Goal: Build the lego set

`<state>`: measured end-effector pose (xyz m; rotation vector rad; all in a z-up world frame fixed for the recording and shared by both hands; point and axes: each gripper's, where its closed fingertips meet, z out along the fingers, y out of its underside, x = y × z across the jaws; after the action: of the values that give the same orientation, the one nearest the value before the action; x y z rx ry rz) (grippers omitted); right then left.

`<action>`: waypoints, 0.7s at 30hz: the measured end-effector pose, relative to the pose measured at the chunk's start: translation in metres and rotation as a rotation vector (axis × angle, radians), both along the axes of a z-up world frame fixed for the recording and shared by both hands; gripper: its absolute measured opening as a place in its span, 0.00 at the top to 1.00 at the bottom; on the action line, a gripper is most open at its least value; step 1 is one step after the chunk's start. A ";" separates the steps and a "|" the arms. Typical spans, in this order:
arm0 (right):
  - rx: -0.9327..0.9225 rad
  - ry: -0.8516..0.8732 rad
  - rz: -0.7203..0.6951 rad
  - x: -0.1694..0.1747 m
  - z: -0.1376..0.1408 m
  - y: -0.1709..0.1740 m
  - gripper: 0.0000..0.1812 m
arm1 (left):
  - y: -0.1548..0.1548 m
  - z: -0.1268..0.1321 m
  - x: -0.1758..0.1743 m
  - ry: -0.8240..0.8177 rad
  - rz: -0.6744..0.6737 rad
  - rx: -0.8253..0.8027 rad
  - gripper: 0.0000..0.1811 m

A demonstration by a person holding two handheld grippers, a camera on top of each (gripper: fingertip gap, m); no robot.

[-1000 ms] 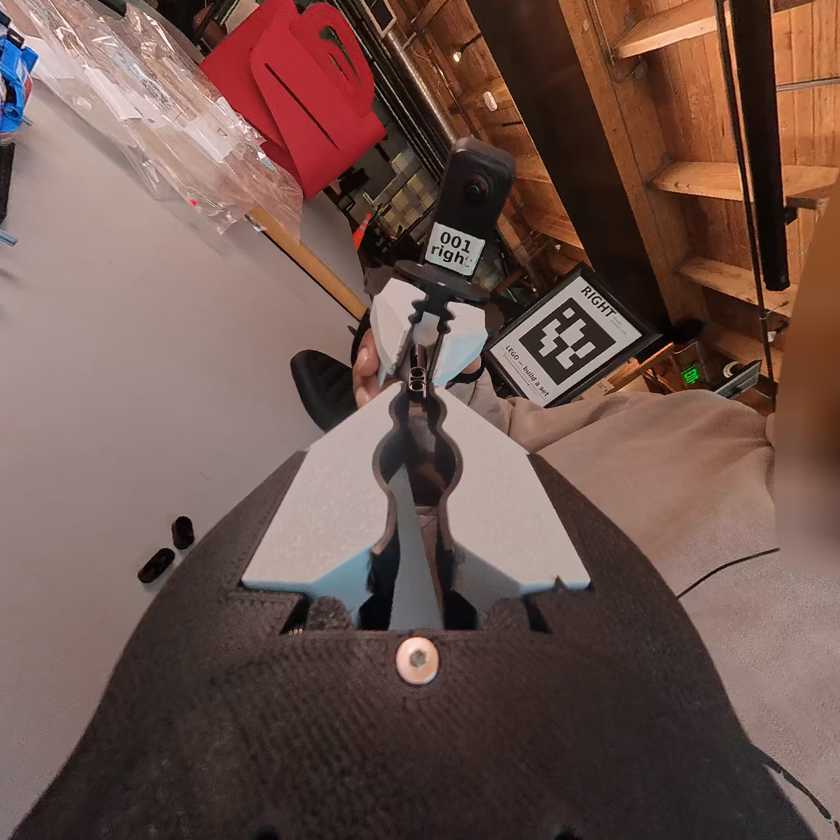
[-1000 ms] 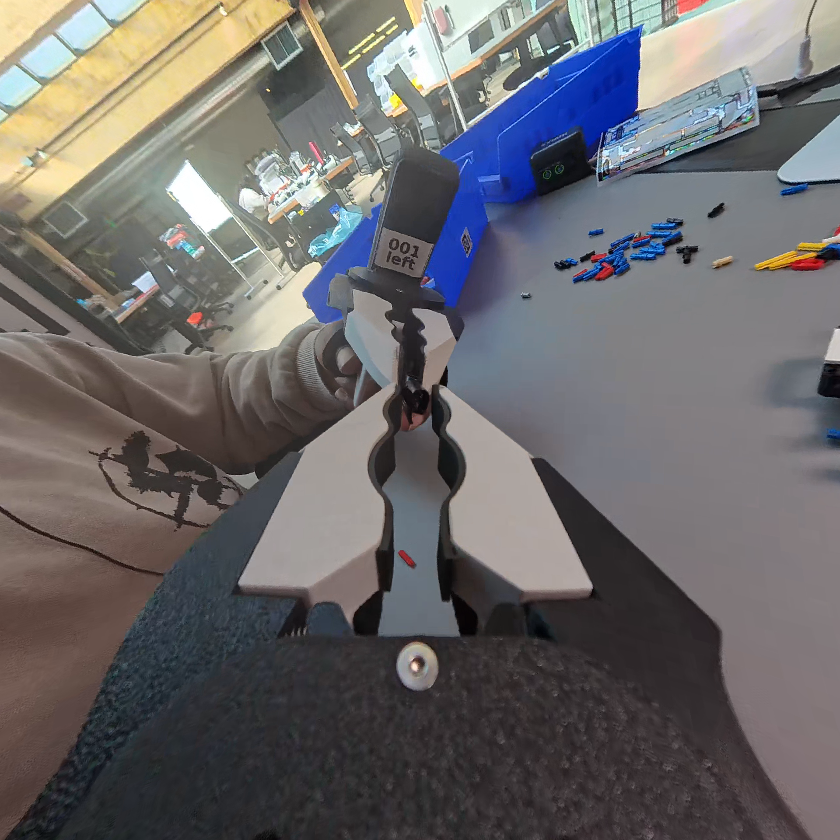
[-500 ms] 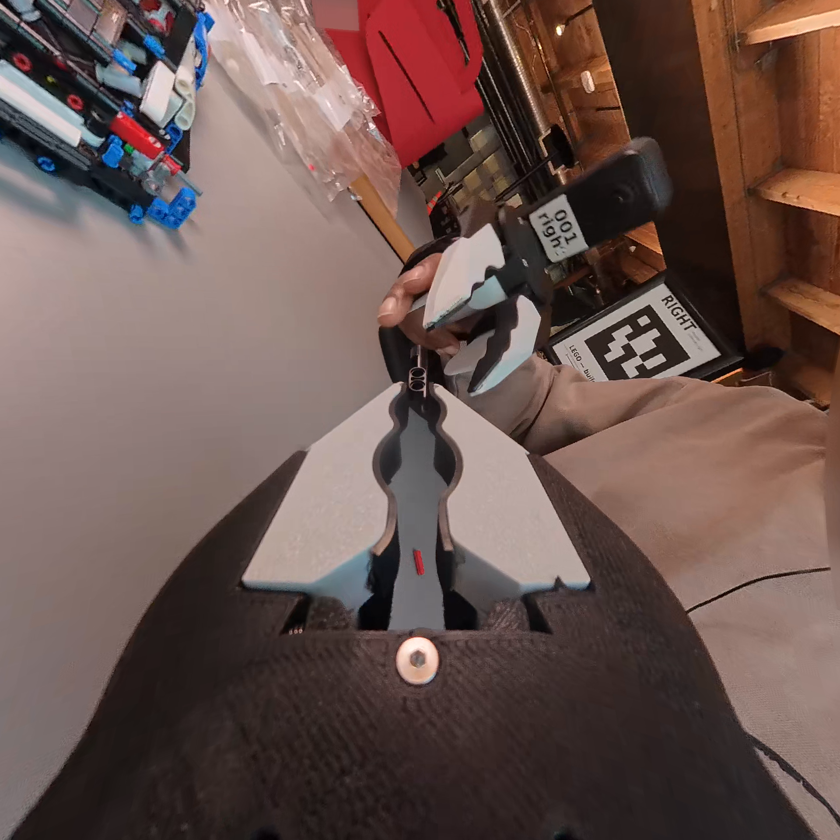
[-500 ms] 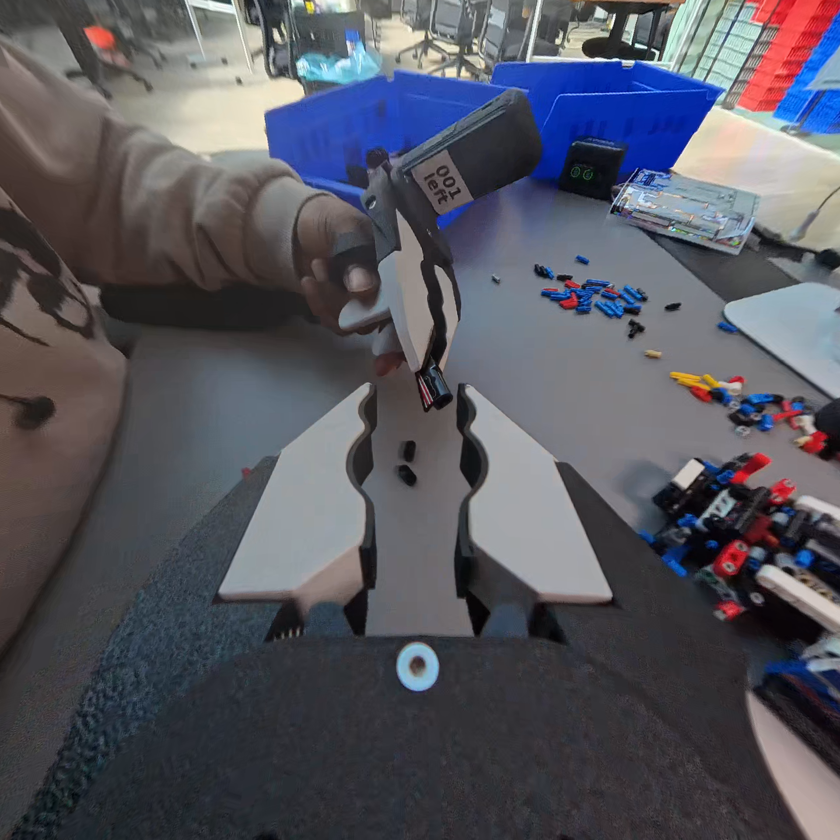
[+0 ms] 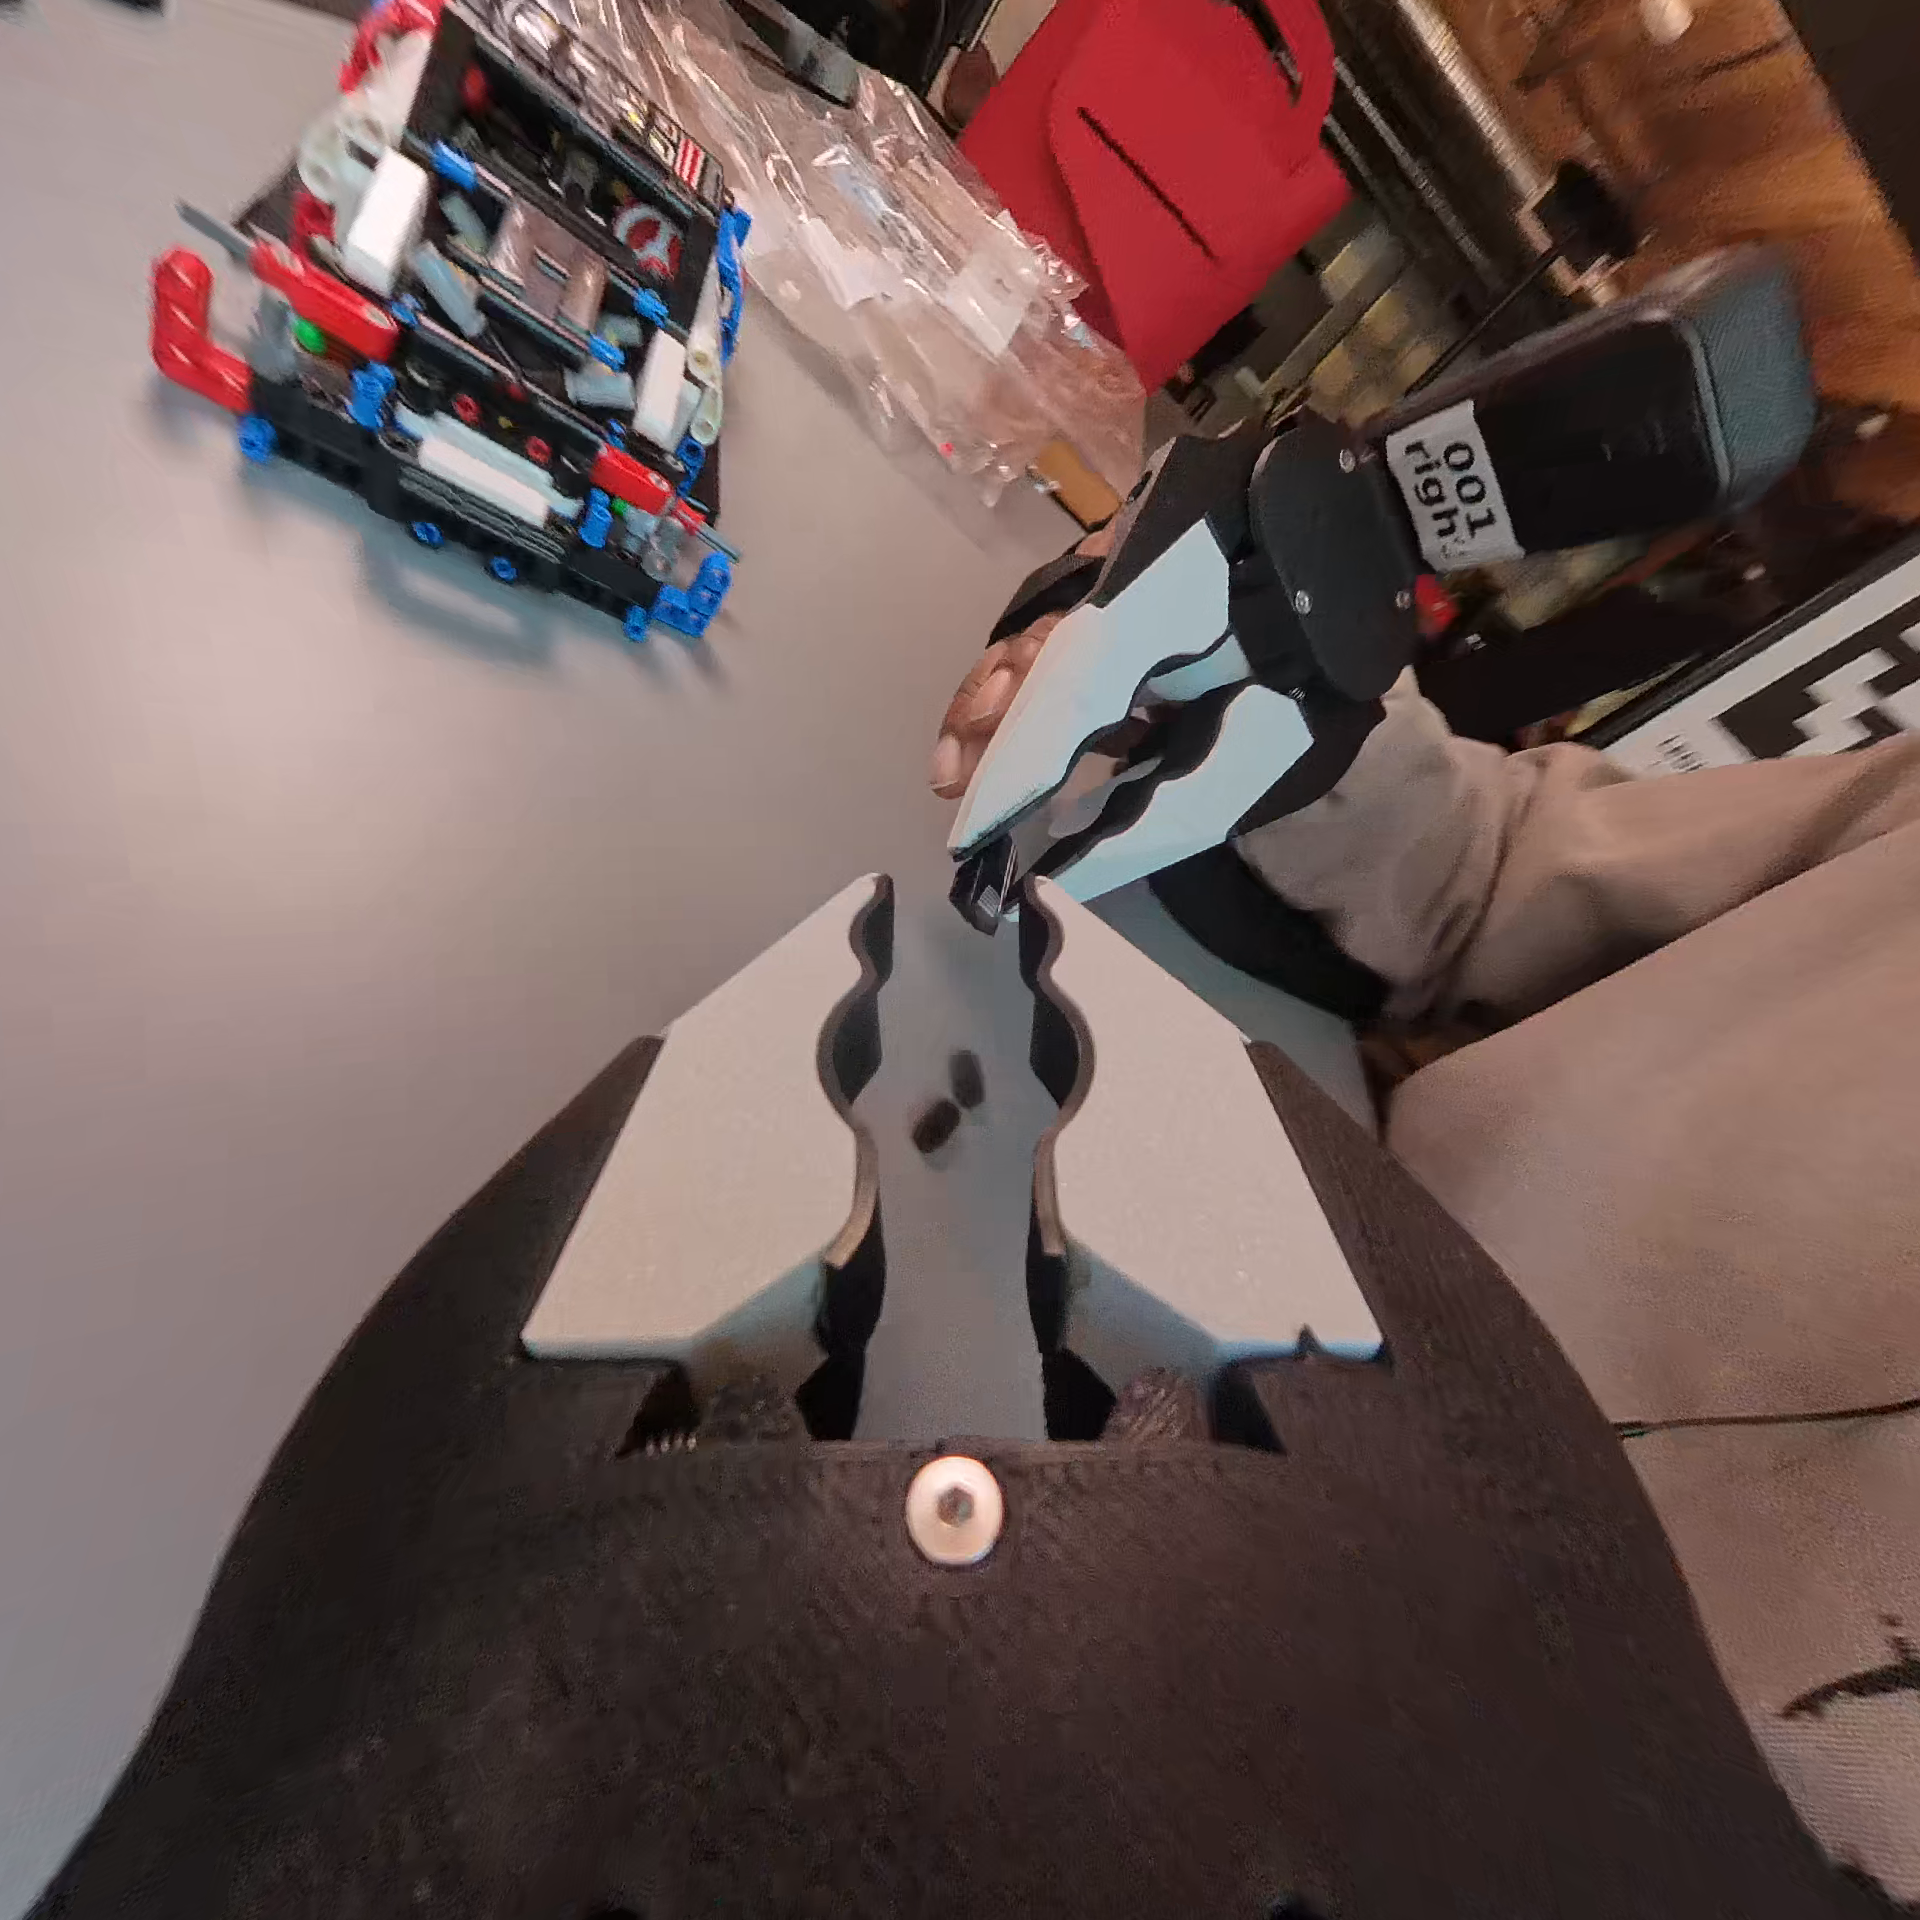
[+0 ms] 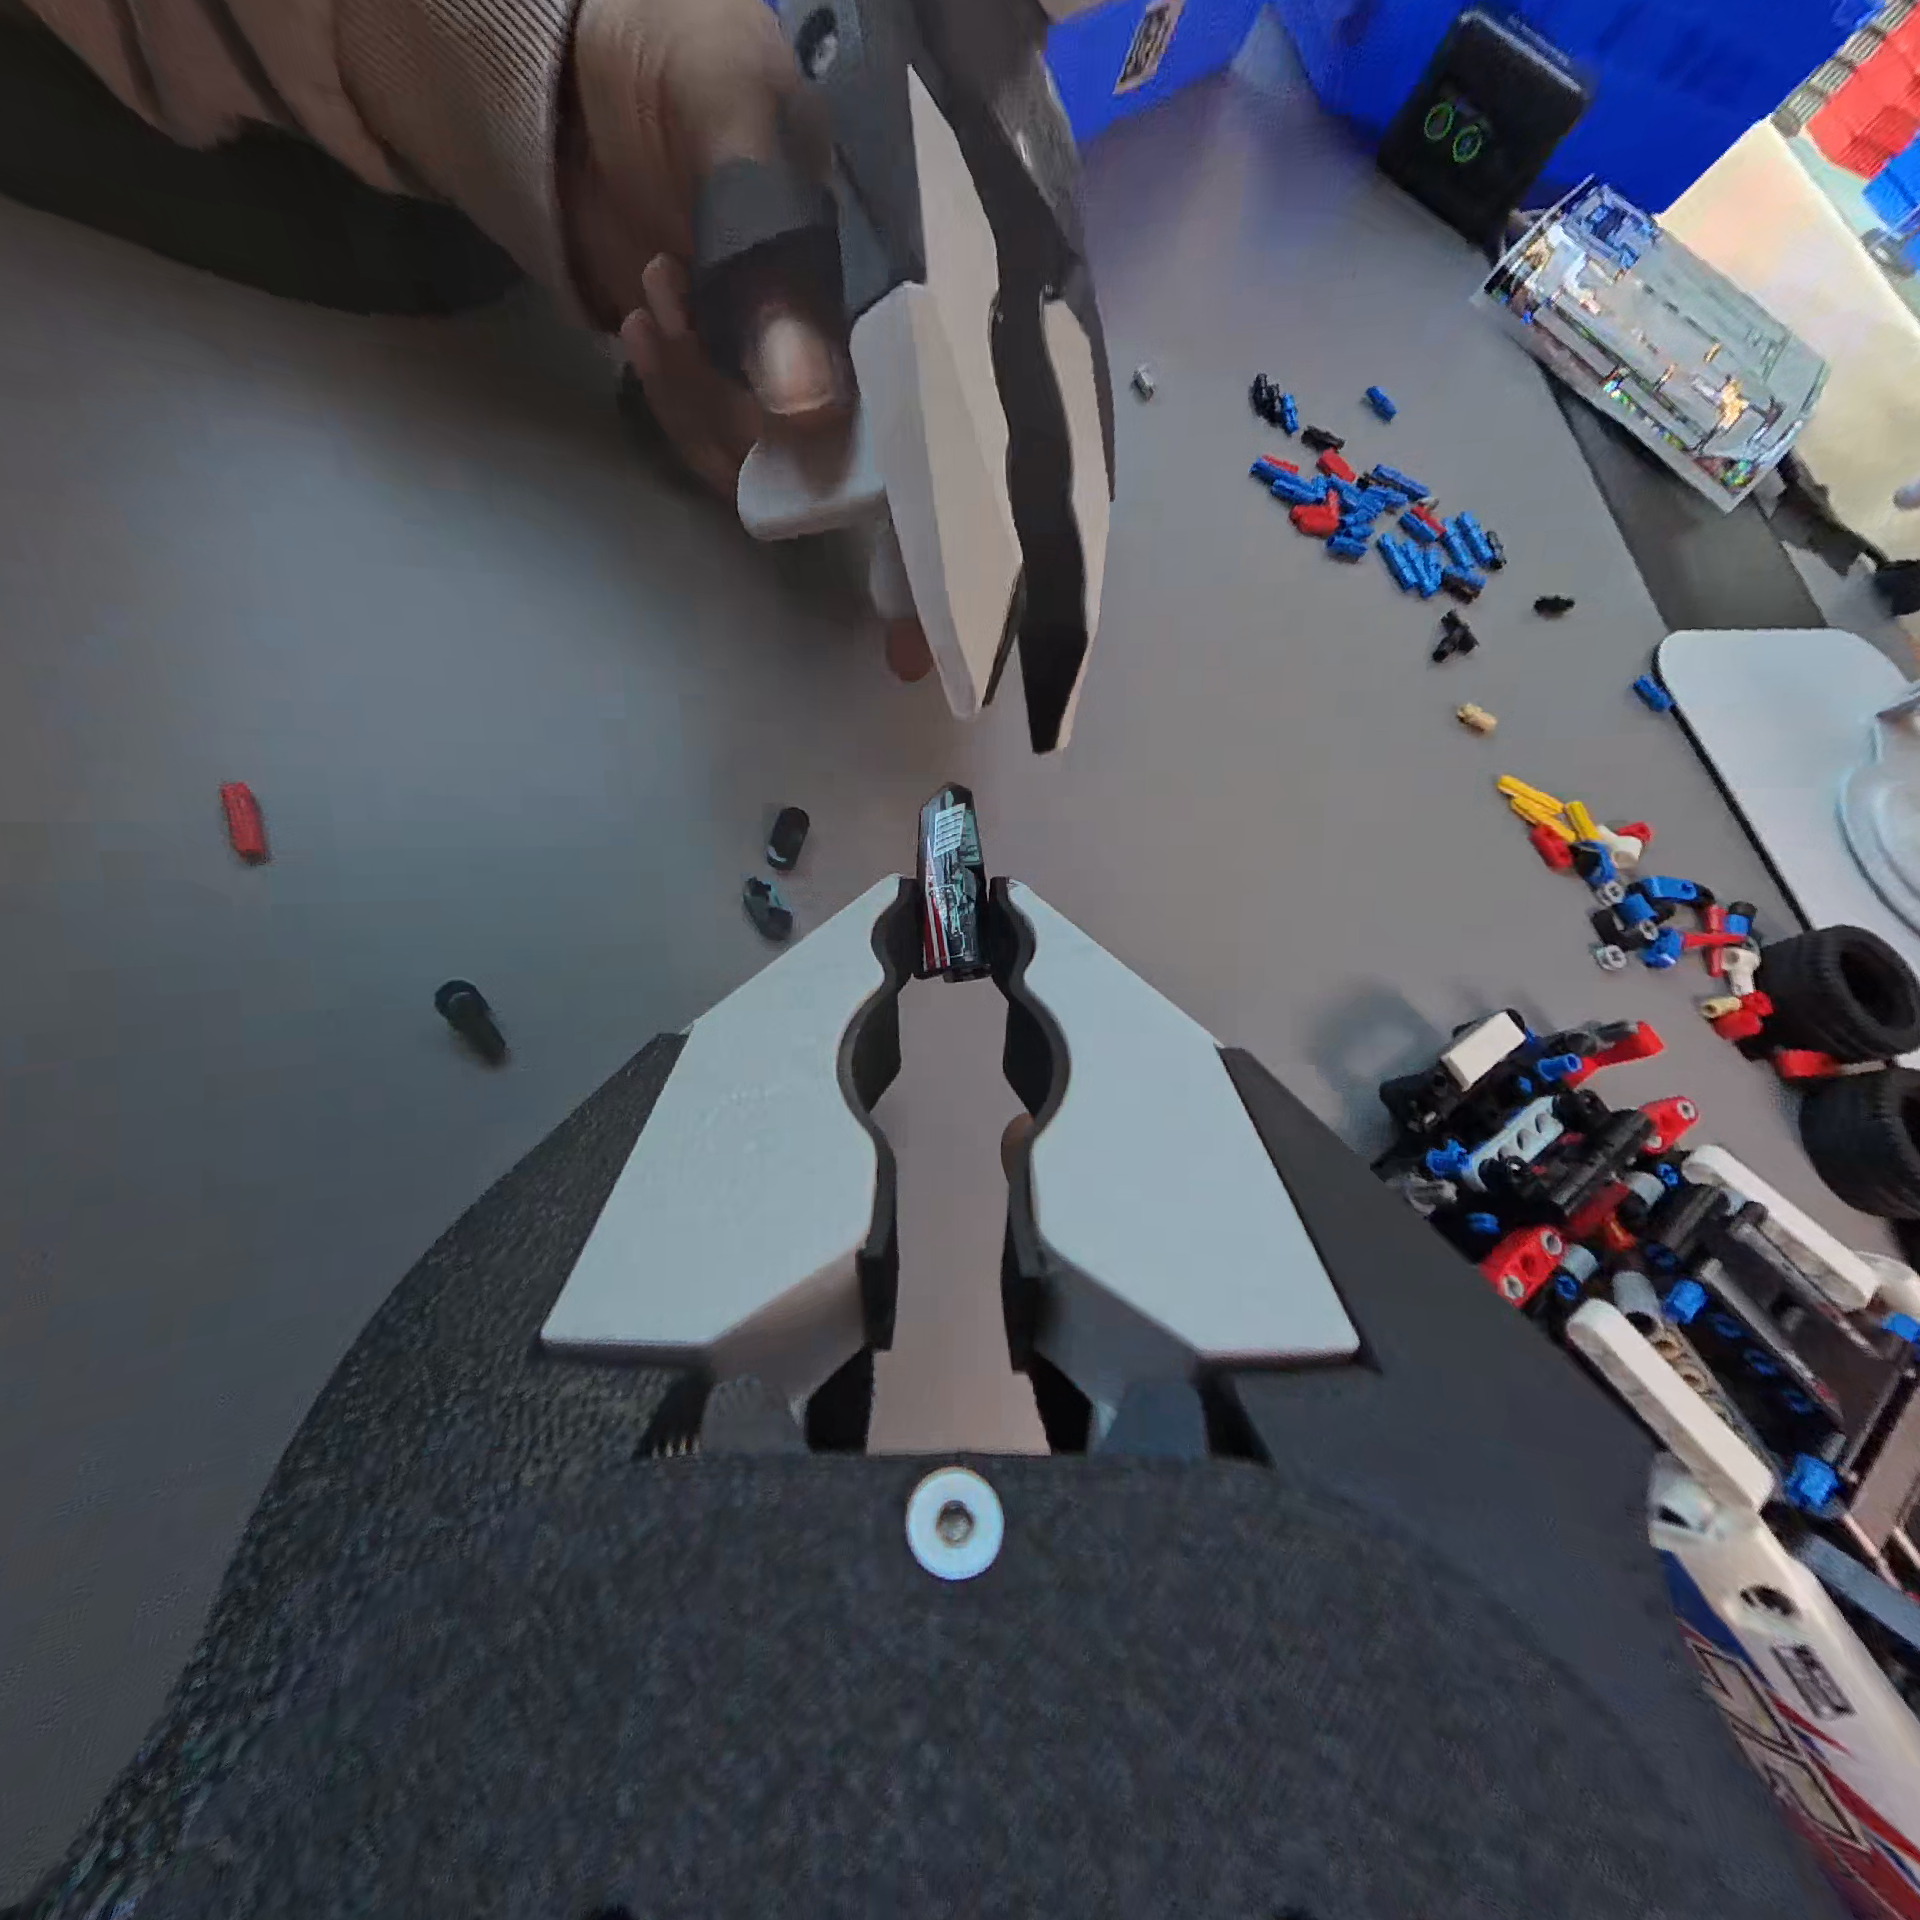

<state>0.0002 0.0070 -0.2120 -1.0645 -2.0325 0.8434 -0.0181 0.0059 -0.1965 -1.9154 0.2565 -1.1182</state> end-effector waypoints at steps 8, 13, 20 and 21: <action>0.038 -0.141 -0.004 0.006 -0.030 0.001 0.93 | 0.000 -0.006 0.000 0.233 0.005 0.136 0.82; 0.068 -0.157 -0.018 0.004 -0.036 -0.002 0.93 | -0.003 -0.011 0.006 0.295 -0.022 0.146 0.83; 0.079 -0.113 -0.067 0.002 -0.036 0.001 0.93 | -0.006 -0.015 0.010 0.368 -0.039 0.173 0.85; 0.084 -0.106 -0.069 0.002 -0.036 0.001 0.93 | -0.006 -0.016 0.010 0.372 -0.037 0.174 0.85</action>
<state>0.0023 0.0084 -0.2476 -1.1472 -2.0863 0.6733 -0.0085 -0.0004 -0.2120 -1.9558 0.5766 -0.7288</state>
